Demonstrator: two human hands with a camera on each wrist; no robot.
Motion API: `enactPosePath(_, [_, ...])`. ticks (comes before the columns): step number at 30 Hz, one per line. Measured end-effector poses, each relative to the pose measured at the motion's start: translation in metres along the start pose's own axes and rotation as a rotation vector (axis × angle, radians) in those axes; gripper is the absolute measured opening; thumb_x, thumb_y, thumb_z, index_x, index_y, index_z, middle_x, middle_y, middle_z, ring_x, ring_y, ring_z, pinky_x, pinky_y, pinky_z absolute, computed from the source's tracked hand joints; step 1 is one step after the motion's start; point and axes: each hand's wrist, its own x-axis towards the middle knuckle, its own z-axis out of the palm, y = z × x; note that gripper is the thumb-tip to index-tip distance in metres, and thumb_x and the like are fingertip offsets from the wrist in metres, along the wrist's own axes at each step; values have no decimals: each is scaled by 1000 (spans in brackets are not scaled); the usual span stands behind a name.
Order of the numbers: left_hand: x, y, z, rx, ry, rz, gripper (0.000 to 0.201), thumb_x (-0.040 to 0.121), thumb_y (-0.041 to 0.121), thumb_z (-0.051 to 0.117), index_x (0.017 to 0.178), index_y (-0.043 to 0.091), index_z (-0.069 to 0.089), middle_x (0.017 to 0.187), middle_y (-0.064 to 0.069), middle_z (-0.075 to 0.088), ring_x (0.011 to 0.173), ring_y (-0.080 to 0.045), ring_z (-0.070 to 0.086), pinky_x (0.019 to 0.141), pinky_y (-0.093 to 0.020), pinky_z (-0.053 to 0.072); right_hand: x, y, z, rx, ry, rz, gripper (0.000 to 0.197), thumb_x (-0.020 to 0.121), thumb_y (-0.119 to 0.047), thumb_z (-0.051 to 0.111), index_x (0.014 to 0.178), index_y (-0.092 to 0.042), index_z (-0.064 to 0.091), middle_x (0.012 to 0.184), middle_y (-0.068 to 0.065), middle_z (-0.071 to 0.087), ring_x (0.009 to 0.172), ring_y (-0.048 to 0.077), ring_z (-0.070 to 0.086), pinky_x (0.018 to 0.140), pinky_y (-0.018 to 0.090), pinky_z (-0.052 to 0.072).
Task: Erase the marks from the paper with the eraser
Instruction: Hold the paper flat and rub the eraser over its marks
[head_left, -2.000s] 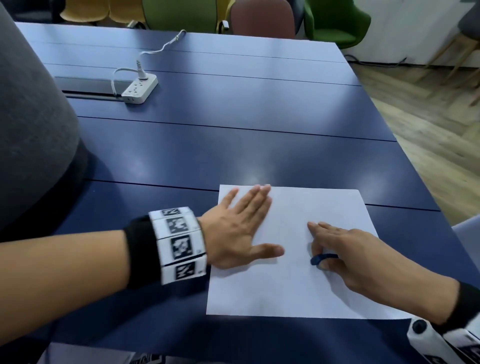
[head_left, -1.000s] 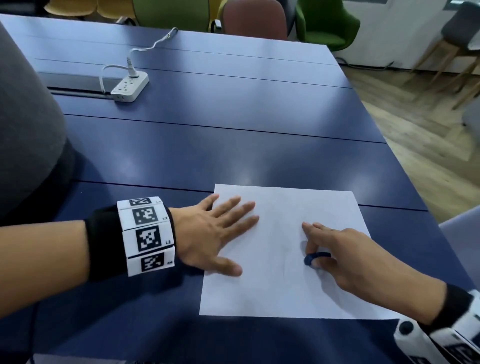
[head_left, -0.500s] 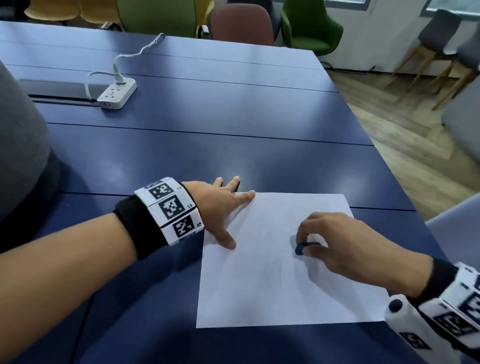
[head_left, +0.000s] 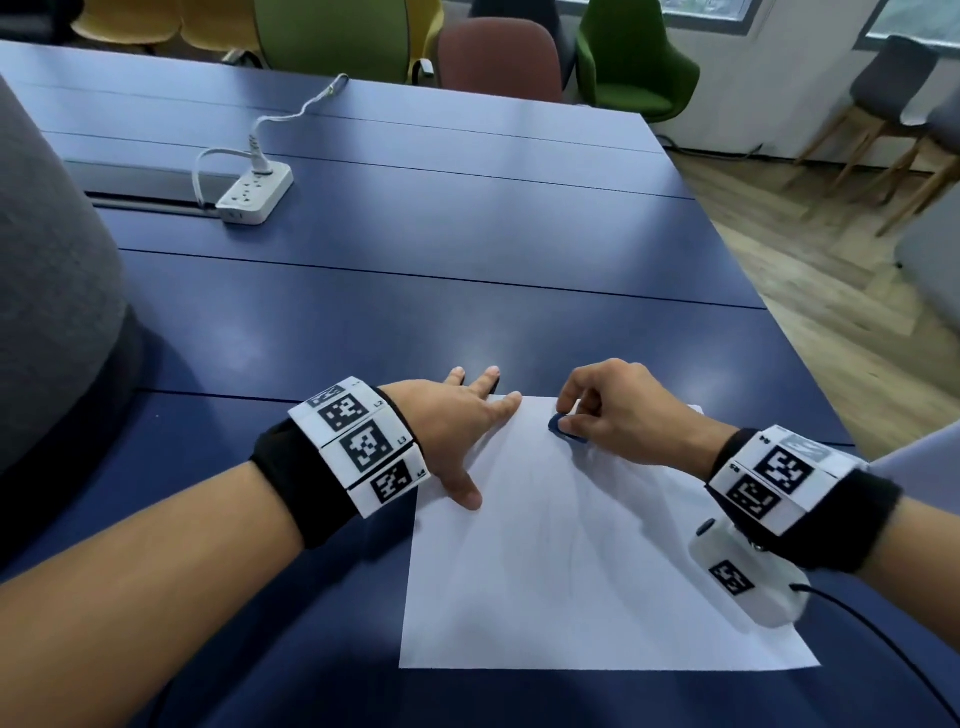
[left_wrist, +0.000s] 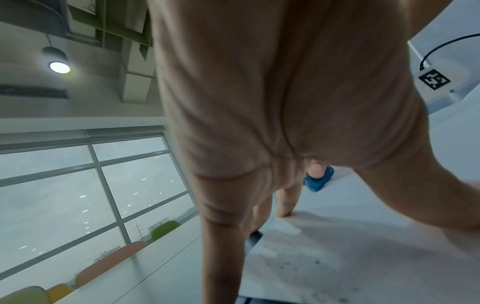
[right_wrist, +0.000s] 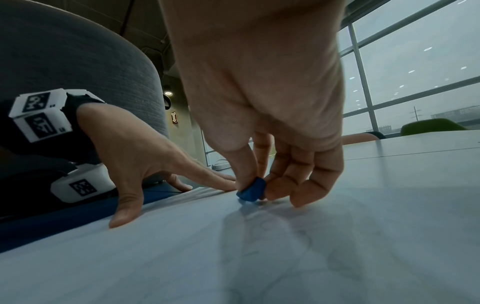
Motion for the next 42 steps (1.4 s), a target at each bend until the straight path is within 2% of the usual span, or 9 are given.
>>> enactPosePath(5, [1, 1, 2, -7, -1, 5, 117, 75, 46, 78, 152, 41, -10, 161, -1, -20, 149, -33, -6, 106, -53, 35, 3, 2, 0, 8, -30, -14, 11, 83, -24, 71, 87, -15, 68, 70, -2, 68, 63, 14, 61, 48, 11, 43])
enactPosePath(10, [3, 1, 1, 1, -4, -1, 118, 74, 45, 79, 152, 41, -10, 161, -2, -20, 149, -34, -6, 106, -53, 35, 6, 6, 0, 48, 20, -24, 10, 82, -23, 72, 84, -14, 69, 71, 2, 70, 66, 16, 64, 47, 7, 41])
enactPosePath(15, [3, 2, 1, -5, -11, -6, 119, 74, 44, 80, 151, 44, -11, 161, -2, -21, 148, -35, -6, 108, -54, 34, -5, -3, 7, 34, -119, -141, 3, 81, -20, 72, 80, -18, 71, 66, -2, 68, 55, 5, 57, 53, 11, 42])
enactPosePath(18, [3, 1, 1, 2, -9, -6, 119, 74, 44, 80, 150, 44, -11, 161, -1, -21, 149, -34, -6, 108, -55, 36, 9, 3, -5, 25, -42, -96, 5, 80, -21, 73, 79, -16, 72, 64, -5, 67, 53, 0, 56, 51, 7, 40])
enactPosePath(25, [4, 1, 2, -6, -4, -4, 120, 73, 45, 81, 150, 46, -11, 161, -1, -20, 149, -34, -6, 105, -54, 37, -9, -8, 10, 31, -138, -159, 4, 80, -21, 72, 78, -20, 69, 64, -4, 66, 52, 4, 53, 51, 9, 40])
enactPosePath(30, [3, 2, 1, -11, -11, -6, 118, 74, 44, 80, 150, 45, -10, 161, 0, -21, 149, -33, -8, 107, -54, 35, 4, 1, 2, 55, -7, -81, 6, 81, -23, 72, 82, -17, 71, 65, -6, 64, 57, 5, 57, 56, 14, 42])
enactPosePath(35, [3, 2, 2, -24, -20, -7, 119, 74, 43, 80, 150, 44, -11, 160, 0, -23, 148, -34, -9, 108, -53, 32, -21, -13, 15, 44, -171, -170, 6, 81, -23, 73, 79, -18, 70, 57, -6, 61, 48, 4, 50, 49, 10, 38])
enactPosePath(40, [2, 2, 1, -14, -18, -5, 118, 75, 44, 79, 151, 44, -10, 161, -1, -22, 149, -33, -8, 108, -54, 33, -7, -2, 6, 65, -51, -92, 7, 81, -24, 72, 80, -17, 69, 63, -6, 65, 50, 1, 53, 50, 8, 38])
enactPosePath(42, [2, 3, 1, -22, -16, -5, 118, 75, 43, 80, 151, 44, -10, 161, -1, -21, 148, -33, -8, 109, -54, 32, -18, -6, 14, 87, -99, -120, 7, 81, -24, 72, 80, -17, 68, 58, -7, 61, 48, 2, 51, 49, 9, 38])
